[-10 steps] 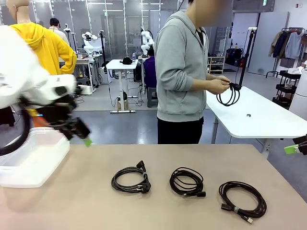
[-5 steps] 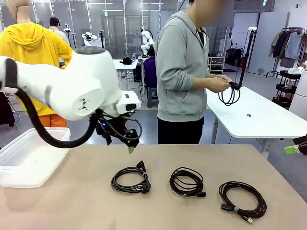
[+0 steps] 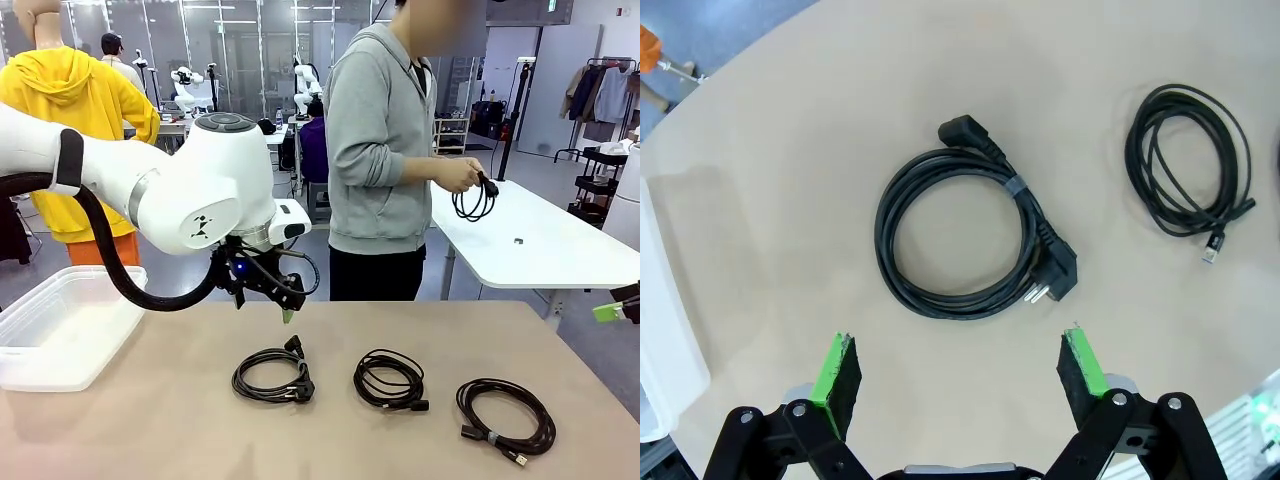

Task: Organize and store the cables.
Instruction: Place the Power Cable into the Organizing box.

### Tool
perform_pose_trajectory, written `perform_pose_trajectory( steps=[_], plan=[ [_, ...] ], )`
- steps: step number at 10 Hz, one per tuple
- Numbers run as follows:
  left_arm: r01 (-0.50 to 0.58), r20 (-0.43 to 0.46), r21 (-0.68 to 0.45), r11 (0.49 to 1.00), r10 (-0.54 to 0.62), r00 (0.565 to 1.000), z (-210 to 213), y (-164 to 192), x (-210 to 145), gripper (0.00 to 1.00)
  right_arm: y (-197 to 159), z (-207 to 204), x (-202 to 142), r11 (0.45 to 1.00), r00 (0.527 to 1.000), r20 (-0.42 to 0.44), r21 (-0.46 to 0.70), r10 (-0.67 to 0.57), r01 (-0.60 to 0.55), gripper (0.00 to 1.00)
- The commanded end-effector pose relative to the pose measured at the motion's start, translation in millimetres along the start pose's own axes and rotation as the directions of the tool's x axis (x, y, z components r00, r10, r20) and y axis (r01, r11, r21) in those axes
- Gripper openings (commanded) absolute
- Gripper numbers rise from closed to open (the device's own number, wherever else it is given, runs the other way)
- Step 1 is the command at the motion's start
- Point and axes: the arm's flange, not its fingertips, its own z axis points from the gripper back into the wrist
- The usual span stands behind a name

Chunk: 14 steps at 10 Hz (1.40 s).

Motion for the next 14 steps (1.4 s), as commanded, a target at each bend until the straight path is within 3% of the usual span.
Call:
perform_pose_trajectory(
  steps=[1,4,6,9,11,13,14],
  plan=[
    [0.015,0.002,0.009,1.0,-0.015,1.0,2,4,-5,1.0,-2,-2,-1,1.0,1.0,0.02,0.002,0.018,-0.018,1.0],
    [-0.002,0.0,0.001,1.0,0.002,1.0,0,2,0,1.0,-2,-2,-1,1.0,1.0,0.02,0.002,0.018,-0.018,1.0],
    [0.095,0.041,-0.027,0.995,-0.094,0.995,-23,-26,15,1.0,-2,-2,-1,1.0,1.0,0.02,0.002,0.018,-0.018,1.0],
    [-0.008,-0.072,-0.133,0.991,-0.002,0.997,-38,-31,28,1.0,-2,-2,-1,1.0,1.0,0.02,0.002,0.018,-0.018,1.0],
    [-0.02,-0.068,-0.21,0.978,0.006,0.998,-54,-27,41,1.0,-2,-2,-1,1.0,1.0,0.02,0.002,0.018,-0.018,1.0],
    [-0.013,-0.094,-0.217,0.976,-0.008,0.996,-66,-27,48,1.0,-2,-2,-1,1.0,1.0,0.02,0.002,0.018,-0.018,1.0],
    [-0.072,-0.15,-0.213,0.974,0.041,0.988,-76,-25,52,1.0,-2,-2,-1,1.0,1.0,0.02,0.002,0.018,-0.018,1.0]
  ],
)
